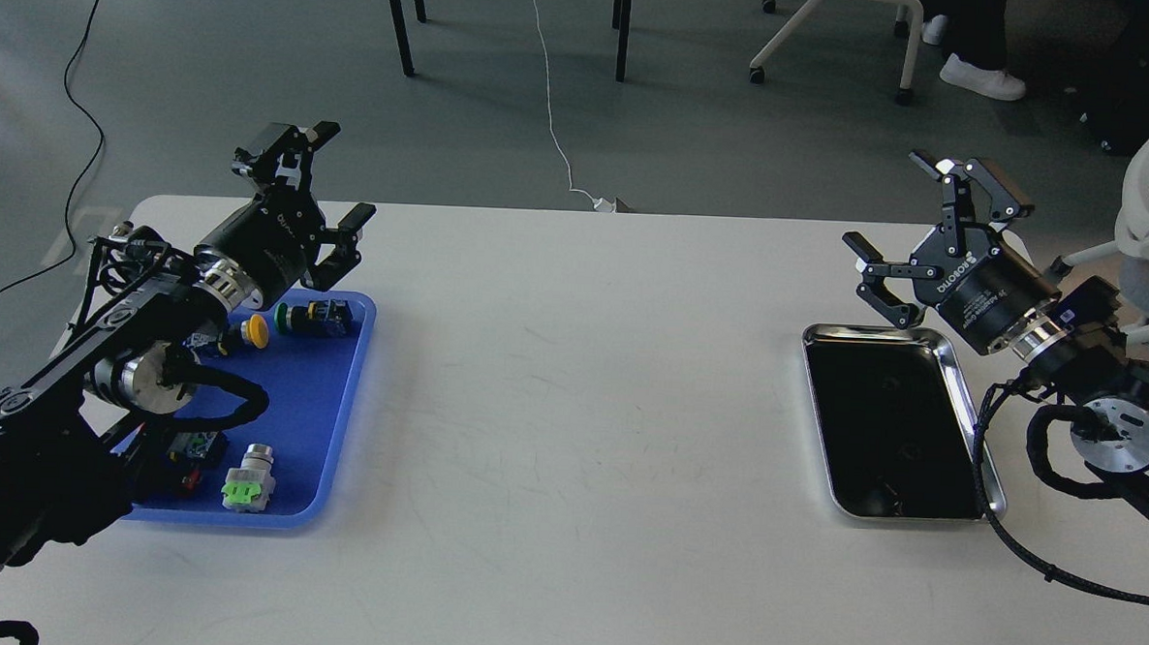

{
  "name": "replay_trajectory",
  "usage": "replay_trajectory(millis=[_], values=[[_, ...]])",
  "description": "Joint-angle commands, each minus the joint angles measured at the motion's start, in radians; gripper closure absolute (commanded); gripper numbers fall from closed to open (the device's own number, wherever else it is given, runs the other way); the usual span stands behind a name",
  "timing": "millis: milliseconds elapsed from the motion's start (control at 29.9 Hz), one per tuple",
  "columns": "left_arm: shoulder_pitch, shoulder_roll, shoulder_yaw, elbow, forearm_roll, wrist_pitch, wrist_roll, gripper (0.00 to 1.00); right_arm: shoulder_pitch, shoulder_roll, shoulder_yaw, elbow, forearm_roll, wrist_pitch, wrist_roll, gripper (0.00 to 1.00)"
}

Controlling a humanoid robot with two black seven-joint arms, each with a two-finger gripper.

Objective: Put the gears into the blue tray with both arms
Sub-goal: 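Move the right gripper down over the metal tray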

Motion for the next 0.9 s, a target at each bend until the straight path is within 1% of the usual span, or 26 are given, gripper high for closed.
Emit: replay_trajectory(millis=[0,33,100,167,267,334,434,501,601,702,802,869], values=[[0.020,-0.001,-0.011,-0.034,0.011,-0.006,-0.006,0.02,-0.012,-0.013,0.005,0.002,0.001,0.000,0.002,0.00],[0.023,-0.003,-0.013,-0.034,0.016,-0.007,-0.010,0.02,-0.015,-0.016,0.007,0.004,0.001,0.000,0.002,0.00],[0.023,0.000,-0.005,-0.034,0.027,-0.010,-0.043,0.02,-0.017,-0.018,0.007,0.005,0.001,0.000,0.003,0.00],[0.012,0.009,0.004,-0.028,0.034,-0.036,-0.069,0.02,-0.017,-0.021,0.004,0.007,-0.001,0.000,0.003,0.00],[-0.001,0.038,0.004,-0.019,0.034,-0.096,-0.070,0.02,0.006,-0.056,-0.001,0.007,-0.044,0.000,0.005,0.00],[-0.011,0.054,0.004,-0.019,0.033,-0.099,-0.072,0.02,0.037,-0.078,-0.002,0.005,-0.117,0.000,0.005,0.00],[-0.023,0.055,0.004,-0.019,0.033,-0.101,-0.070,0.02,0.095,-0.102,-0.010,0.007,-0.331,0.000,0.015,0.00],[-0.021,0.051,0.006,-0.021,0.034,-0.096,-0.073,0.02,0.115,-0.118,-0.010,0.010,-0.497,0.000,0.050,0.00],[-0.015,0.048,0.006,-0.027,0.033,-0.098,-0.075,0.02,0.160,-0.139,-0.016,0.022,-0.773,0.000,0.050,0.00],[-0.012,0.043,0.004,-0.033,0.033,-0.099,-0.076,0.02,0.225,-0.167,-0.060,0.034,-1.071,0.000,0.050,0.00],[-0.012,0.031,0.004,-0.034,0.033,-0.098,-0.075,0.02,0.325,-0.168,-0.164,0.033,-1.309,0.000,0.050,0.00],[-0.012,0.023,0.004,-0.034,0.033,-0.098,-0.077,0.01,0.402,-0.164,-0.262,0.027,-1.410,0.000,0.050,0.00]])
